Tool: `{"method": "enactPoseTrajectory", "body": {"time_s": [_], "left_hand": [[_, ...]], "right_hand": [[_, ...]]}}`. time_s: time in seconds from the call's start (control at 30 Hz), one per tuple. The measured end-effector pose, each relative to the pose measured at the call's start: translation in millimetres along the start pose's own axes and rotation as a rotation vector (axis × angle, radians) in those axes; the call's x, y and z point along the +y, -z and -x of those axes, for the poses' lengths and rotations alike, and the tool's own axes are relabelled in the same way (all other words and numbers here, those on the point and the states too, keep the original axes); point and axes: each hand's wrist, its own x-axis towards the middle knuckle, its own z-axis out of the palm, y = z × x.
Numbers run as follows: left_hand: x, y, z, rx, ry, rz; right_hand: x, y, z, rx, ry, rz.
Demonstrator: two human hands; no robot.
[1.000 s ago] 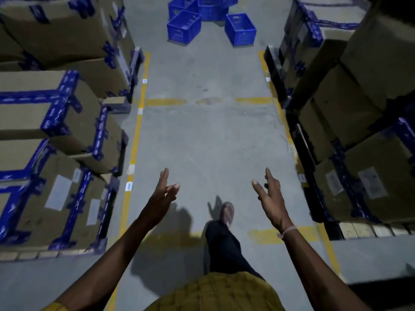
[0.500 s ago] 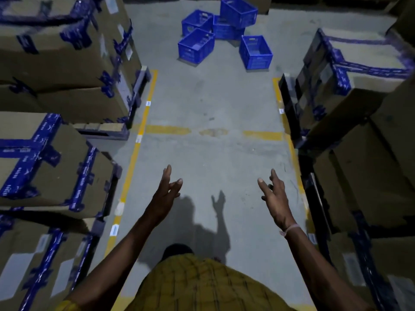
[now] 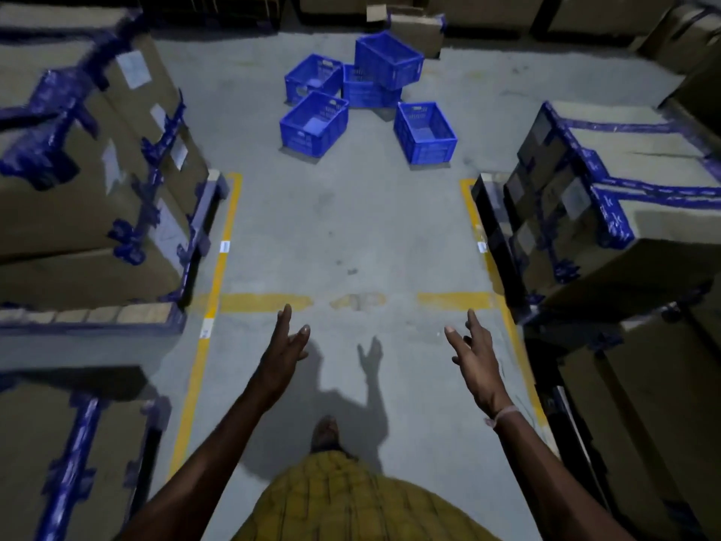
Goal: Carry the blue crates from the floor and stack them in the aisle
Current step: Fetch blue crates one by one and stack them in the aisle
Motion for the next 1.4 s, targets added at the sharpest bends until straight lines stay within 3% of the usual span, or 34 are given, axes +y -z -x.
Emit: {"method": "enactPoseTrajectory", "body": {"time_s": [0.3, 0.57, 0.9, 1.4], "left_hand": [[118.2, 30.0, -225.5, -0.105, -0.047, -0.102], [152.9, 25.9, -435.1, -0.122, -0.033, -0.101], [273.8, -9.9, -658.9, 0.004, -0.083, -0.041], [343.9, -9.0, -1025.3, 0.119, 0.03, 0.041]], "right_hand": [[-88.3, -35.8, -196.1, 0.08, 0.022, -0.064], [-145.0, -43.5, -414.4, 0.073, 0.027, -0.076], [-259.1, -28.0, -677.7, 0.029, 0.044, -0.075], [-366.1, -68.8, -1054.8, 0.001, 0.035, 0.024]]}}
